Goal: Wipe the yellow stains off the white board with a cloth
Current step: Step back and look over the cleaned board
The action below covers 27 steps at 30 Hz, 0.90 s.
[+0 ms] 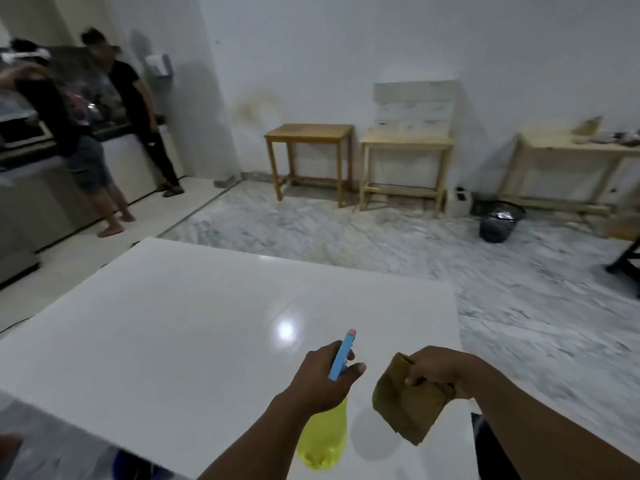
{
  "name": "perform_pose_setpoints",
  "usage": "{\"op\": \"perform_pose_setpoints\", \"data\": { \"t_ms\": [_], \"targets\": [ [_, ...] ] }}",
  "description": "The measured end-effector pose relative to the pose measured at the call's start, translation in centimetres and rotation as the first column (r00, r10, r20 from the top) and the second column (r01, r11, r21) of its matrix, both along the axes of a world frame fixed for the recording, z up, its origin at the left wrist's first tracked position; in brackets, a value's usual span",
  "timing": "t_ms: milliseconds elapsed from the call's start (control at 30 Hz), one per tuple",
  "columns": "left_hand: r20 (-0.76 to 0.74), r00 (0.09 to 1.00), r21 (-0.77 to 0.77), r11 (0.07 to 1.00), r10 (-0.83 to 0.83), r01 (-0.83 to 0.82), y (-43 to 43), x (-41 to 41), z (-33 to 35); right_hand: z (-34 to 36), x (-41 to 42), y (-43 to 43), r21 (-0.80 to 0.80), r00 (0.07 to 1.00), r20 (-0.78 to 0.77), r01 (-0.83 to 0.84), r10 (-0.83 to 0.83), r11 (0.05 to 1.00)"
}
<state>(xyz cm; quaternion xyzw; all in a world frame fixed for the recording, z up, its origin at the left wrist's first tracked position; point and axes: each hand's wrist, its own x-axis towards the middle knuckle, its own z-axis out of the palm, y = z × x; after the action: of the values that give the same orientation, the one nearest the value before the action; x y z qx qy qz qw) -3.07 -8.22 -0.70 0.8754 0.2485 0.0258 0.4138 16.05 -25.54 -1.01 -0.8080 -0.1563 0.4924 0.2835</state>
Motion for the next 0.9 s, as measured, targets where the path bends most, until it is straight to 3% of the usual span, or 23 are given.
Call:
{"op": "perform_pose_setpoints", "data": {
  "t_ms": [300,900],
  "targets": [
    [0.015,0.994,-0.017,0.994,-0.105,0.106,1.8,-0.9,-2.5,-1.8,-3.4,0.4,0.01,0.995,-0.036,0.096,-0.096,0.995],
    [0.049,0.991,-0.002,0.992,-0.127,0.127,1.9,0.1,-5.7,-4.1,-3.6,0.8,-0.085,0.997,-0.044,0.067,-0.071,0.994]
  ]
}}
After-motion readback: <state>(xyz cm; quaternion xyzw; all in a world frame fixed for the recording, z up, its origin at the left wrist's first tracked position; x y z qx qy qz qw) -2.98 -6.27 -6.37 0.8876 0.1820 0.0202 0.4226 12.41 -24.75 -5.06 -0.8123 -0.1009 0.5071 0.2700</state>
